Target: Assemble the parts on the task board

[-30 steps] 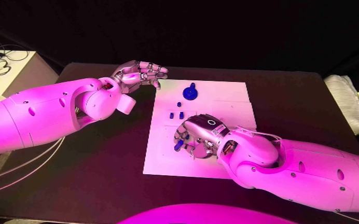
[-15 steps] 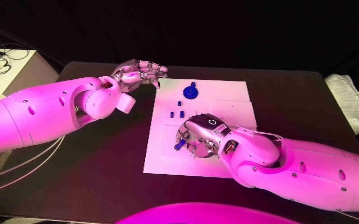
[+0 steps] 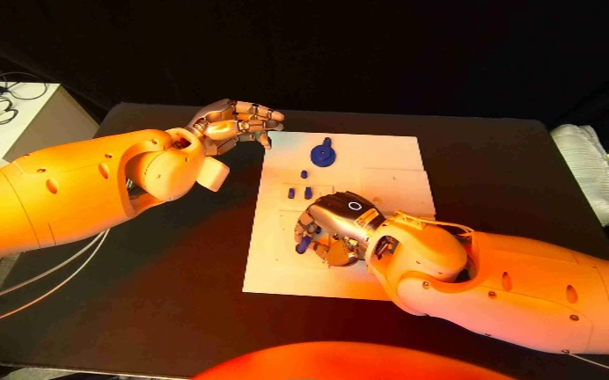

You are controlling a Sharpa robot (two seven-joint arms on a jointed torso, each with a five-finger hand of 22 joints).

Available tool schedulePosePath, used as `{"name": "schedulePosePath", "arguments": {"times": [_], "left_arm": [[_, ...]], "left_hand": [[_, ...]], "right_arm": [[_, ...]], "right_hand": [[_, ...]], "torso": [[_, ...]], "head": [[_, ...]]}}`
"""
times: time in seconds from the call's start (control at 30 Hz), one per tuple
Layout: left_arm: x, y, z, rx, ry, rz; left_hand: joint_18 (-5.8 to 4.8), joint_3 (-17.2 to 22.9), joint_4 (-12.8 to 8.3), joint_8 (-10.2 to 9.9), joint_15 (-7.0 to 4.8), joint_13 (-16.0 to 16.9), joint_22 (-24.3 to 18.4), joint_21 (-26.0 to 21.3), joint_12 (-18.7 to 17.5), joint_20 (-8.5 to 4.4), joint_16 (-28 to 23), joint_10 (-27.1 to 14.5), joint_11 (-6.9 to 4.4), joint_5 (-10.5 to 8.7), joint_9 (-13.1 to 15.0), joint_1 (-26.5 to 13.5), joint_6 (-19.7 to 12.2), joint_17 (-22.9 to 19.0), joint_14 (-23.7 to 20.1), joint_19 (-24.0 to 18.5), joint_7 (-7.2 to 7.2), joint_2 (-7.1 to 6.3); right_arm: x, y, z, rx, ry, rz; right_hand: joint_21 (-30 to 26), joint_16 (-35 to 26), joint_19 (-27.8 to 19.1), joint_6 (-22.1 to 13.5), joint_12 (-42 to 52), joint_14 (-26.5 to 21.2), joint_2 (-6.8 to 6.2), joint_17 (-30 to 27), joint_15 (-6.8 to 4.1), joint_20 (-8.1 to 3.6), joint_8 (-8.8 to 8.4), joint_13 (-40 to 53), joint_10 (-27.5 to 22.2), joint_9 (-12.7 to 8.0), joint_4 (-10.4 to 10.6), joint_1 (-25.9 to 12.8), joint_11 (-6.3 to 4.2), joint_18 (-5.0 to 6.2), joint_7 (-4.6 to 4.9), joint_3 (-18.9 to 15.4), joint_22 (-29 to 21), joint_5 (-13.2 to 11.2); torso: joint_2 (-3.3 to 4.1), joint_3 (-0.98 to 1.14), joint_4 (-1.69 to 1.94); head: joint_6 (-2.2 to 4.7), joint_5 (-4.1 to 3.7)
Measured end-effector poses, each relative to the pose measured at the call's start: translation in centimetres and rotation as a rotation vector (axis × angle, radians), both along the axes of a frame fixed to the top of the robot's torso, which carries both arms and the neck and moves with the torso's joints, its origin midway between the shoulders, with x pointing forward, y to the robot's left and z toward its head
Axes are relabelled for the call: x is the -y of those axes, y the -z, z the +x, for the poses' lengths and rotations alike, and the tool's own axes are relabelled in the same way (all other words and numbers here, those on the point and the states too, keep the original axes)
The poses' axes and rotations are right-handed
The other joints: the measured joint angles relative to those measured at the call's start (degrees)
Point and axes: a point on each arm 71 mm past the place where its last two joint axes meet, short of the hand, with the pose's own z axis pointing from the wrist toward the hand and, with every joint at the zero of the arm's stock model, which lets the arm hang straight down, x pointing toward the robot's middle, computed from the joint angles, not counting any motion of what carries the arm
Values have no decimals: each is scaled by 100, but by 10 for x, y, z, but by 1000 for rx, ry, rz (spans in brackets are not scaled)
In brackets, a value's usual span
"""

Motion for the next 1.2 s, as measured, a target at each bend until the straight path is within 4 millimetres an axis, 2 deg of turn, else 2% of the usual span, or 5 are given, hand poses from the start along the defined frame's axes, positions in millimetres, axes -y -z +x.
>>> {"name": "schedulePosePath", "arguments": {"times": [0.17,0.47,0.9,0.97,1.2], "left_arm": [[0,0,0,0,0,0],[0,0,-1,-1,1,0],[-1,0,-1,-2,0,1],[-1,0,-1,-2,0,1],[-1,0,-1,-3,0,2]], "left_hand": [[0,0,0,0,0,0,0,0,0,0,0,0,0,0,0,0,0,0,0,0,0,0],[0,0,0,0,0,0,0,0,0,0,0,0,0,0,0,0,0,0,0,0,0,0],[0,0,0,0,0,1,0,0,0,0,0,0,0,0,-8,0,0,0,0,0,0,0],[0,0,0,0,0,1,0,0,0,0,0,0,0,0,-8,0,0,0,0,0,0,0],[0,0,0,0,0,1,0,0,0,0,0,0,0,0,-8,0,0,0,0,0,0,0]], "right_arm": [[-3,0,-1,4,-8,-5],[-5,2,-1,1,-14,-6],[-2,5,-2,-8,-9,-7],[-2,5,-2,-7,-7,-5],[-1,4,-2,-5,-2,5]], "right_hand": [[-45,-34,0,-11,-12,8,-43,-38,8,0,-7,32,31,2,-42,-86,-30,0,12,5,0,127],[-245,-34,-22,-373,-286,-7,-175,-27,57,23,-156,-11,14,48,-45,-612,-205,0,160,-174,-1,612],[-1119,-300,-179,-877,-250,-190,-379,-452,266,235,-423,-267,-1079,-50,-176,-689,13,20,292,-441,-2,701],[-1247,-352,-206,-923,-216,-211,-378,-533,262,226,-444,-272,-1186,-61,-199,-690,28,90,299,-521,-3,701],[-1561,-435,-277,-1049,-63,-284,-310,-706,270,256,-506,-272,-1471,-89,-218,-623,36,90,279,-862,-3,727]], "torso": [[0,-2,6],[-9,-4,-3],[-9,1,-6],[-9,1,-7],[-7,3,-6]], "head": [[-7,-3],[-21,1],[-28,-2],[-26,-2],[-23,-8]]}}
